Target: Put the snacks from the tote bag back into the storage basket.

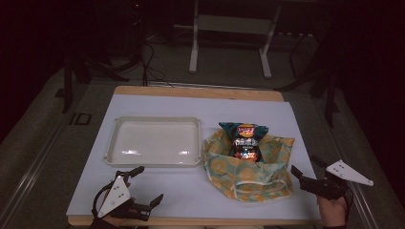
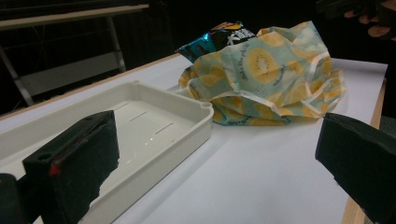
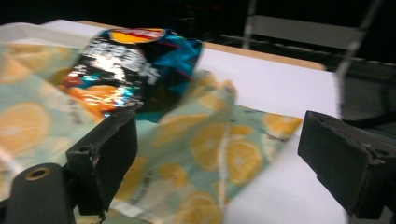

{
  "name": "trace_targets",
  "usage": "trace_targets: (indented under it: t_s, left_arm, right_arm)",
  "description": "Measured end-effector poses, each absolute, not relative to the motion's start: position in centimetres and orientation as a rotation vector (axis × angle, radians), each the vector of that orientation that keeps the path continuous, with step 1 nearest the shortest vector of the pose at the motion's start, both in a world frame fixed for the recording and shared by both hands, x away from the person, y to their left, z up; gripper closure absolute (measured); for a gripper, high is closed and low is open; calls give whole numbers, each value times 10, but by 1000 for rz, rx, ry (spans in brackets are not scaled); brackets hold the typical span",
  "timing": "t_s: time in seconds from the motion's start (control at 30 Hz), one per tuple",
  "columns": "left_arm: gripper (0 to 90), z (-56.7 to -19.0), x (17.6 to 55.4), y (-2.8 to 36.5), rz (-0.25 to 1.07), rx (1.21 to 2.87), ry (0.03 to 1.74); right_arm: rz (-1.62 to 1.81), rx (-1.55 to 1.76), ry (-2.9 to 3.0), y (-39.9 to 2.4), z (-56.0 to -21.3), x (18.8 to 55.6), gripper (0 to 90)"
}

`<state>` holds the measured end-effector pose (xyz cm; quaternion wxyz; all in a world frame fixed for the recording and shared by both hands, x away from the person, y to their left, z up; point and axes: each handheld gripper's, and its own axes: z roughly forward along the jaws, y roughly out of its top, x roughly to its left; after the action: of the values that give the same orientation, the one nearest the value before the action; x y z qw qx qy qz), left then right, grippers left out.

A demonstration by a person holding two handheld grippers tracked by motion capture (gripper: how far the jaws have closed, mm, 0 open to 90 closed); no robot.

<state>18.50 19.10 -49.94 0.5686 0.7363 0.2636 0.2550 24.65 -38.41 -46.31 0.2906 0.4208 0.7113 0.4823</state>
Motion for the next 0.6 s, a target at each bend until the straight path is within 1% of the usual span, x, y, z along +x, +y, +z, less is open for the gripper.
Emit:
trace_targets:
  t_s: [0.27, 0.37, 0.6]
  left_arm:
    - [1, -501, 193, 202, 561, 1689, 692]
    - [1, -500, 192, 203, 544, 1664, 698]
    - [1, -499, 191, 200, 528, 1673, 695]
  right_arm:
    - [1335, 1031, 2058, -383, -454, 253, 119]
    - [1375, 1003, 2072, -383, -448, 254, 119]
    - [1450, 916, 2127, -379, -434, 258, 119]
